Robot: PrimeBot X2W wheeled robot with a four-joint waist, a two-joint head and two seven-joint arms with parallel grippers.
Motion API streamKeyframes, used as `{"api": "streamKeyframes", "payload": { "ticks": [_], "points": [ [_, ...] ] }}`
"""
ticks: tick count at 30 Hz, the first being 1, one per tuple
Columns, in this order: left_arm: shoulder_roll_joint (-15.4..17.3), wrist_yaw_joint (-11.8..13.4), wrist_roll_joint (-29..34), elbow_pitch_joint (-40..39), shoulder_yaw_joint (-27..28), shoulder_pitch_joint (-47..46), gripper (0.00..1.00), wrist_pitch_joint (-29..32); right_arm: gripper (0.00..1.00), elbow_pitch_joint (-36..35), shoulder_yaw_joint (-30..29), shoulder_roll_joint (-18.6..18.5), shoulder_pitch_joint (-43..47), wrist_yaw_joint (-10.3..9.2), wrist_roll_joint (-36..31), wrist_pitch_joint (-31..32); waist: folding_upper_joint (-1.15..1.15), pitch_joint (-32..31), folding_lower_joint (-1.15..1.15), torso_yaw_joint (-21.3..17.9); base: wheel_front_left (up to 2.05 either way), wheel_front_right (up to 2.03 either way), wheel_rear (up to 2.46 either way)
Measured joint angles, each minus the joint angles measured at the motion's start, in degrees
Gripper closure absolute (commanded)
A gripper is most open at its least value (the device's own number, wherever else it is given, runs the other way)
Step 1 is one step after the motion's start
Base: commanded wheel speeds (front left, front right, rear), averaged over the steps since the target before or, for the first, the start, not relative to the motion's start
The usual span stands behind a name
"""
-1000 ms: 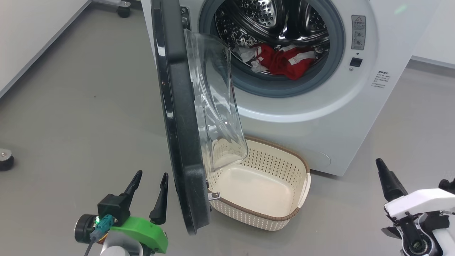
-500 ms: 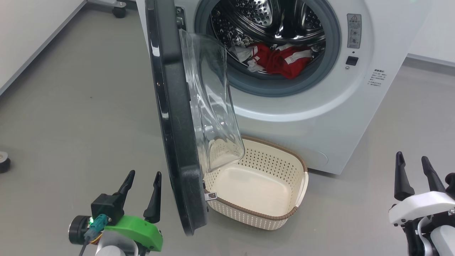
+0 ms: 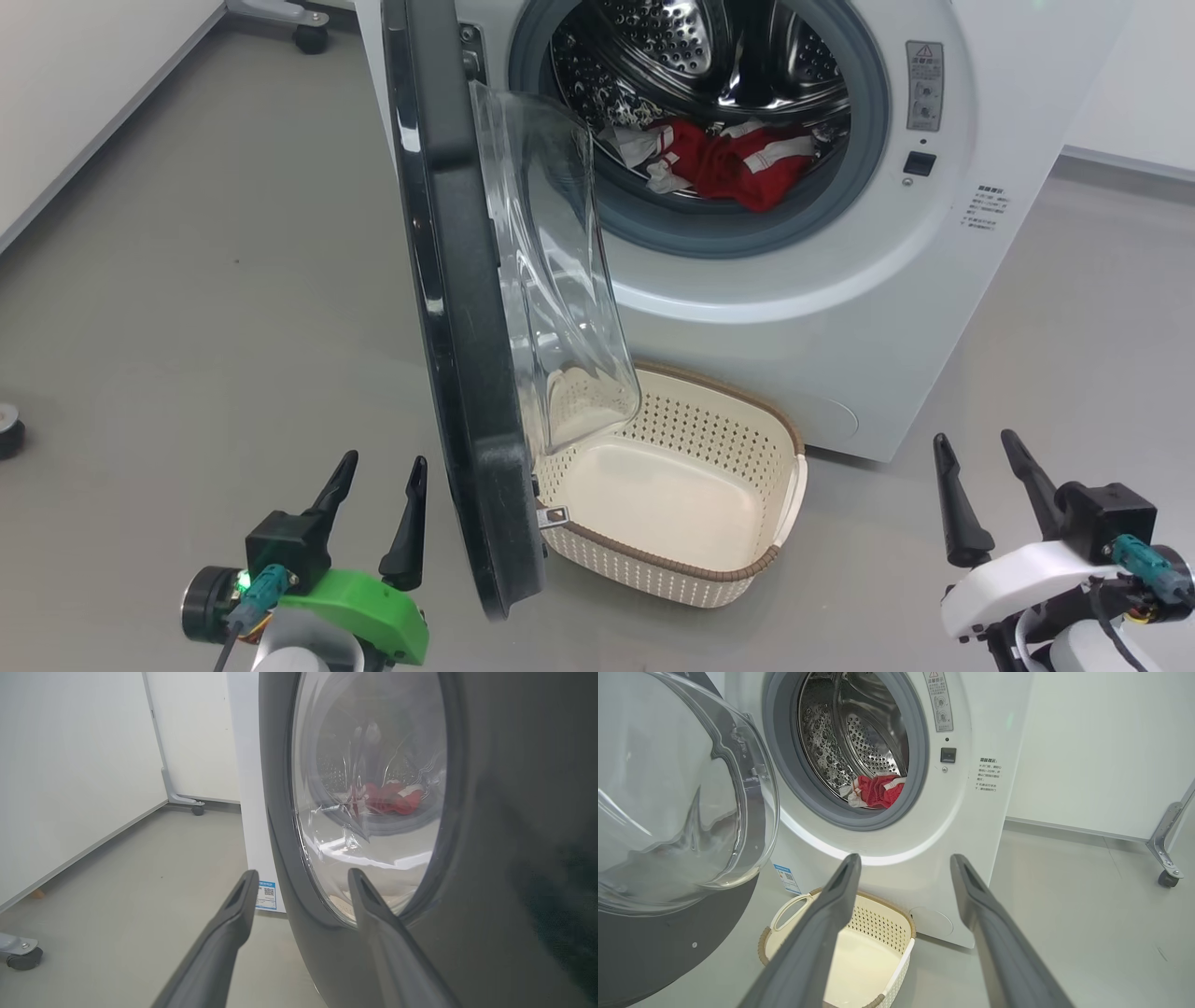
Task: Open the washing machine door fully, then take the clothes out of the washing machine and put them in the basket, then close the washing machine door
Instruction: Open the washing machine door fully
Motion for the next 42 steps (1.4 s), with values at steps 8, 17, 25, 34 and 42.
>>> {"api": "streamKeyframes", "payload": {
  "ticks": [8, 17, 25, 34, 42],
  "points": [
    [0.0, 0.0, 0.1, 0.2, 0.1, 0.0, 0.00, 0.0, 0.00, 0.0, 0.7, 2.7, 2.0, -0.10, -3.0, 0.0, 0.00, -0.4, 0.00, 0.1, 0.00, 0.00, 0.00],
    [0.0, 0.0, 0.1, 0.4, 0.4, 0.0, 0.00, 0.0, 0.00, -0.3, 0.0, 5.3, 3.1, -0.18, -5.9, 0.0, 0.00, -0.5, 0.00, 0.0, 0.00, 0.00, 0.00],
    [0.0, 0.0, 0.3, 0.5, 0.5, 0.0, 0.00, 0.0, 0.00, -0.5, -1.4, 7.9, 4.8, -0.57, -7.4, 0.0, 0.00, -0.5, 0.00, 0.3, 0.00, 0.00, 0.00],
    [0.0, 0.0, 0.3, 0.5, 1.0, 0.1, 0.00, 0.0, 0.00, -0.2, -3.2, 9.4, 5.8, -0.57, -9.8, 0.0, 0.00, -0.5, 0.00, 0.5, 0.00, 0.00, 0.00],
    [0.0, 0.0, 0.5, 0.5, 1.1, 0.2, 0.00, 0.0, 0.00, -0.1, -3.9, 10.7, 6.4, -0.57, -10.9, 0.0, 0.00, -0.6, 0.00, 0.4, 0.00, 0.00, 0.00]
  ]
}}
